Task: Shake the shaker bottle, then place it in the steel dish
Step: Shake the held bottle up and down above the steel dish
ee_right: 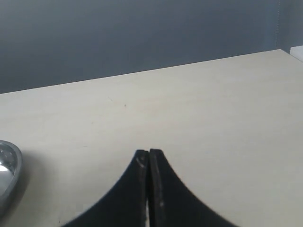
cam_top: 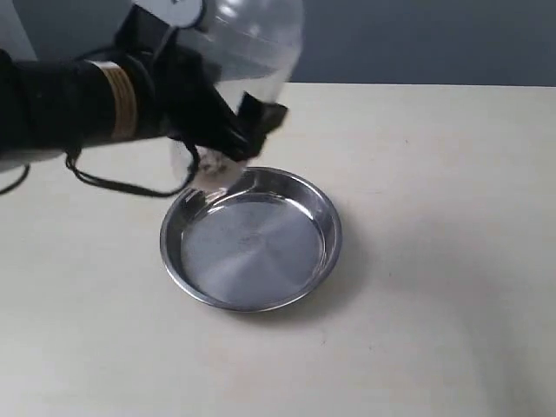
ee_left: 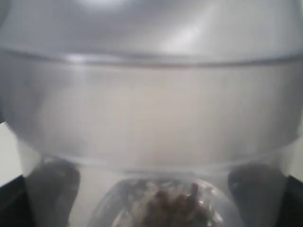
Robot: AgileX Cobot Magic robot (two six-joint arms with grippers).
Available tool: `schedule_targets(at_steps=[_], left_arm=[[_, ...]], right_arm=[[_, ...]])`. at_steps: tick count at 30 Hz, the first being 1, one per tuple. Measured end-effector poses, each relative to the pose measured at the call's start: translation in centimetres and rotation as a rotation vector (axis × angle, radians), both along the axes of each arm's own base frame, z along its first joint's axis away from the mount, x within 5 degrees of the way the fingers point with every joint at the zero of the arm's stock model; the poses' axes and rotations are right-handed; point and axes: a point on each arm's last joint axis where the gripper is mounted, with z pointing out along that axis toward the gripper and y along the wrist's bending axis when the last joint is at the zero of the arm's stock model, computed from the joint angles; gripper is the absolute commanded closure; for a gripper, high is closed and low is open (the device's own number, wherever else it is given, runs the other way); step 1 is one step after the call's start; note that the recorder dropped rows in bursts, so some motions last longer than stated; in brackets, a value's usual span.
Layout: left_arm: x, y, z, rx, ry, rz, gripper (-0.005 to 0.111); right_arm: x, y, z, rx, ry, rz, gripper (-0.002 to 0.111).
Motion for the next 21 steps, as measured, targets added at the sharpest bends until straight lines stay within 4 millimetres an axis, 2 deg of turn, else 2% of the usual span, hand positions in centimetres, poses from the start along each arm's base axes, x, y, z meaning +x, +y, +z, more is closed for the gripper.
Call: schedule_targets(at_steps=[1, 3, 5, 7, 8, 9, 11, 13, 14, 16, 18, 21], left_arm=[[0.7, 1.3, -0.3, -0.034, 0.034, 0.074, 0.106], [0.8, 2.3, -1.4, -0.091, 0.100, 0.145, 0.106], [-0.7, 0.6, -2.4, -0.052, 0.092, 0.025, 0.106], [-1.9, -1.4, -2.5, 0.011, 0.055, -0.097, 0.106], [-1.8, -1.5, -2.3, 0.020, 0.045, -0.103, 0.106], [-1.3, -0.9, -2.4, 0.020, 0.056, -0.063, 0.106], [0.5, 1.6, -3.0, -0.089, 0.127, 0.102, 0.106], [0.9, 2.5, -3.8, -0.227, 0.175, 0.159, 0.106], [0.4, 1.7, -4.2, -0.248, 0.167, 0.095, 0.106], [-1.1, -0.9, -4.1, -0.190, 0.109, -0.121, 0.106], [-1.8, -2.6, -3.7, -0.117, 0.064, -0.199, 0.106], [0.8, -0.2, -4.4, -0.140, 0.131, 0.053, 0.106]], right_arm=[[0.0, 0.0, 0.0, 0.000, -0.002, 0.000, 0.109], [0.0, 0.0, 0.0, 0.000, -0.002, 0.000, 0.109], [0.0, 0.0, 0.0, 0.000, -0.002, 0.000, 0.109], [0.0, 0.0, 0.0, 0.000, -0.002, 0.000, 0.109], [0.0, 0.0, 0.0, 0.000, -0.002, 0.000, 0.109], [0.0, 0.0, 0.0, 0.000, -0.002, 0.000, 0.109], [0.0, 0.0, 0.0, 0.000, -0.002, 0.000, 0.109], [0.0, 0.0, 0.0, 0.000, -0.002, 0.000, 0.109], [0.0, 0.0, 0.0, 0.000, -0.002, 0.000, 0.109], [0.0, 0.0, 0.0, 0.000, -0.002, 0.000, 0.109], [0.0, 0.0, 0.0, 0.000, -0.002, 0.000, 0.109], [0.0, 0.0, 0.0, 0.000, -0.002, 0.000, 0.109]])
